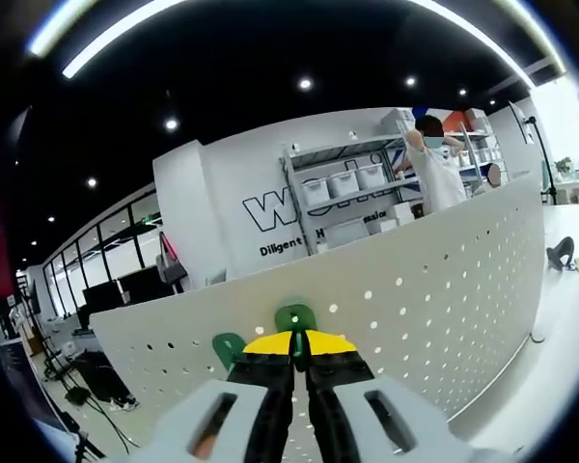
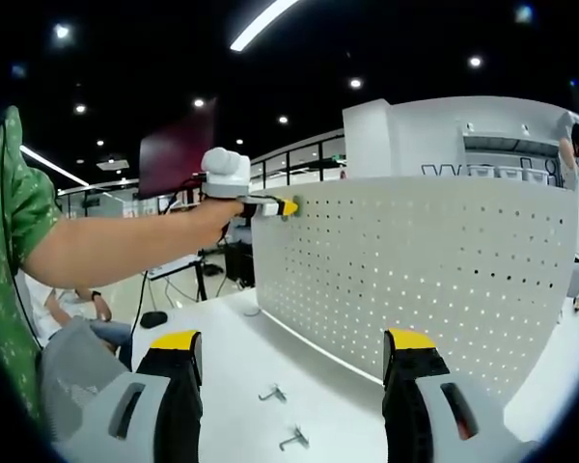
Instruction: Insert the hook assembly into the mounting plate slot until the hook locks in place.
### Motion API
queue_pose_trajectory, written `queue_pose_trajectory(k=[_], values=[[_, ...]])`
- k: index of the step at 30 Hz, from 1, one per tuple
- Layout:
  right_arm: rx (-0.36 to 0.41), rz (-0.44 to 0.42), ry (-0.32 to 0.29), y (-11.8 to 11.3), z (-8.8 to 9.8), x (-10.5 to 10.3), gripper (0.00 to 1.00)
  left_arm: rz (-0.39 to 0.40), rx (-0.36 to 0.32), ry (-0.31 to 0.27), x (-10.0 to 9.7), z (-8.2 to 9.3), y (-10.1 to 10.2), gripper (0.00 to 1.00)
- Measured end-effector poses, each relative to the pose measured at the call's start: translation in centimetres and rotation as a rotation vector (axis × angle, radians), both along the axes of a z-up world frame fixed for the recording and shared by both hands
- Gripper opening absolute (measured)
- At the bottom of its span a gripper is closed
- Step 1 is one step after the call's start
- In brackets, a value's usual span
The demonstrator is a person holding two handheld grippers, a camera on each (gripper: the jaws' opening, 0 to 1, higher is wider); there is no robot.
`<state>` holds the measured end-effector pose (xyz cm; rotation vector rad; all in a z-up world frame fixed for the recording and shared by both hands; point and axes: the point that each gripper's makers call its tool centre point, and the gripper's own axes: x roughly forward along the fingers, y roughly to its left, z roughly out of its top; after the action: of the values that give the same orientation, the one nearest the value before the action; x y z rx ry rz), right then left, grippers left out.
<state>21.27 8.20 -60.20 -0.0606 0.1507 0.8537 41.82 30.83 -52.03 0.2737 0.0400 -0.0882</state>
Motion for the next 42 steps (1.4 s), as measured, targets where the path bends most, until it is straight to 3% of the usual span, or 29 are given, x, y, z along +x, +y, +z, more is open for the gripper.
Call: queue_pose_trajectory(k=[18, 32, 42], values=[[-0.007, -0.008, 0.001, -0.36, -0.04, 0.13, 0.78, -0.001, -0.042, -0.002, 0.14, -0.42, -0.09, 0.03], [-0.006, -0.009, 0.003, -0.32, -0.12, 0.20, 0.78, -0.007, -0.028, 0.000, 0.35, -0.67, -0.08, 0.03], [-0.008, -0.002, 0.005, -0.09, -0.14, 0.13, 0.78, -0.022, 0.026, 0.015, 0.42, -0.66, -0.11, 0.03]])
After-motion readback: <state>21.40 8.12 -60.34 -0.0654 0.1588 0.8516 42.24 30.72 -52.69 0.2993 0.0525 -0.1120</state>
